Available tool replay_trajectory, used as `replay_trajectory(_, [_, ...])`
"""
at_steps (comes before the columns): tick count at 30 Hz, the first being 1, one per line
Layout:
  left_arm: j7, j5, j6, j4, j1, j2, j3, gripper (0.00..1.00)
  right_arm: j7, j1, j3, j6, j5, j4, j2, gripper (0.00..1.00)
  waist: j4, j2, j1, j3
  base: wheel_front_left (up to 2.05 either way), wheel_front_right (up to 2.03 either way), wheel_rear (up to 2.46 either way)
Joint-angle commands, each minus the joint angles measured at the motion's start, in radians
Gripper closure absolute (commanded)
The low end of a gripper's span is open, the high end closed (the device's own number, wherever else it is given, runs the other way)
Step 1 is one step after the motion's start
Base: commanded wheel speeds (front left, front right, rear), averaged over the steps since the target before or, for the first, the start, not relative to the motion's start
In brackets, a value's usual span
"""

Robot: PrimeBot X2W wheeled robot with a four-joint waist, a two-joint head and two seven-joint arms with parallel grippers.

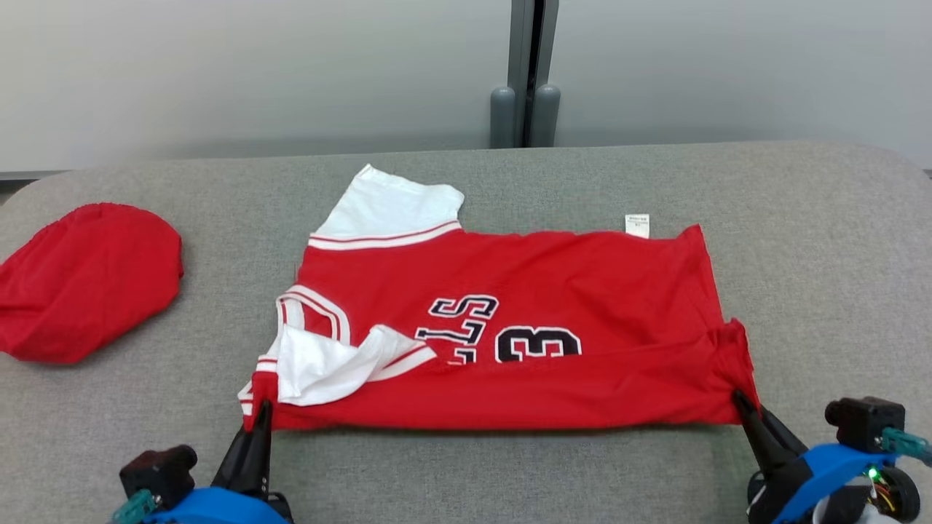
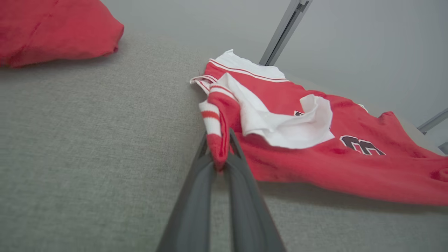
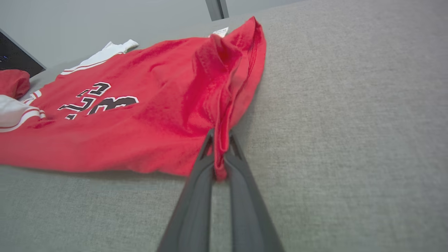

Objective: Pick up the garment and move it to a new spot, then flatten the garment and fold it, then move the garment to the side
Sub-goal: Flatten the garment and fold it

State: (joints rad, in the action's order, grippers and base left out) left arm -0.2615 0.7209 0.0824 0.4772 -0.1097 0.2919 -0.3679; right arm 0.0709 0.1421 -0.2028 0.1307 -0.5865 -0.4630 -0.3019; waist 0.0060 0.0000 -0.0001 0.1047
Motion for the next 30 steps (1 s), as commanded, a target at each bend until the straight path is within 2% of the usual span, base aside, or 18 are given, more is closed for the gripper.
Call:
replay_trajectory(1, [-0.004, -0.003, -0.011, -0.022, 0.022, 0.008, 0.005, 1.00, -0.007, -0.028, 0.013, 0.000, -0.004, 0.020, -0.012, 1.00, -0.001, 0.0000, 0.0001, -0.006, 0.00, 0.00, 0.00])
replay_trajectory(5, [0.010, 0.005, -0.059, -0.132, 0.124, 0.018, 0.007, 1.00, -0.058, -0.136, 0.071, 0.000, 0.006, 0.126, -0.009, 1.00, 0.003, 0.0000, 0.0001, -0.014, 0.00, 0.00, 0.00])
replay_trajectory(11, [0.036, 0.014, -0.106, -0.221, 0.228, 0.013, -0.012, 1.00, -0.130, -0.256, 0.150, 0.000, 0.036, 0.245, 0.047, 1.00, 0.004, 0.0000, 0.0001, -0.008, 0.00, 0.00, 0.00])
replay_trajectory(12, [0.035, 0.011, -0.110, -0.225, 0.234, 0.011, -0.014, 0.93, -0.137, -0.264, 0.161, 0.000, 0.042, 0.255, 0.057, 0.61, 0.004, 0.0000, 0.0001, -0.008, 0.00, 0.00, 0.00])
replay_trajectory(13, [0.033, 0.010, -0.111, -0.225, 0.237, 0.007, -0.014, 0.49, -0.139, -0.272, 0.169, 0.000, 0.051, 0.263, 0.067, 0.06, 0.005, 0.0000, 0.0001, -0.008, 0.00, 0.00, 0.00])
replay_trajectory(14, [0.030, 0.008, -0.113, -0.221, 0.236, 0.005, -0.015, 0.00, -0.143, -0.276, 0.176, 0.000, 0.061, 0.268, 0.074, 0.00, 0.004, 0.0000, 0.0001, -0.008, 0.00, 0.00, 0.00])
replay_trajectory(23, [-0.002, -0.068, -0.113, -0.236, 0.168, -0.007, 0.038, 0.00, -0.074, -0.220, 0.205, 0.000, 0.162, 0.292, 0.095, 0.00, -0.010, 0.0000, 0.0001, -0.015, 0.00, 0.00, 0.00])
replay_trajectory(30, [-0.004, -0.206, -0.094, -0.343, 0.149, -0.065, 0.183, 0.00, 0.053, -0.152, 0.189, 0.000, 0.219, 0.312, 0.128, 0.00, -0.023, 0.0000, 0.0001, -0.024, 0.00, 0.00, 0.00])
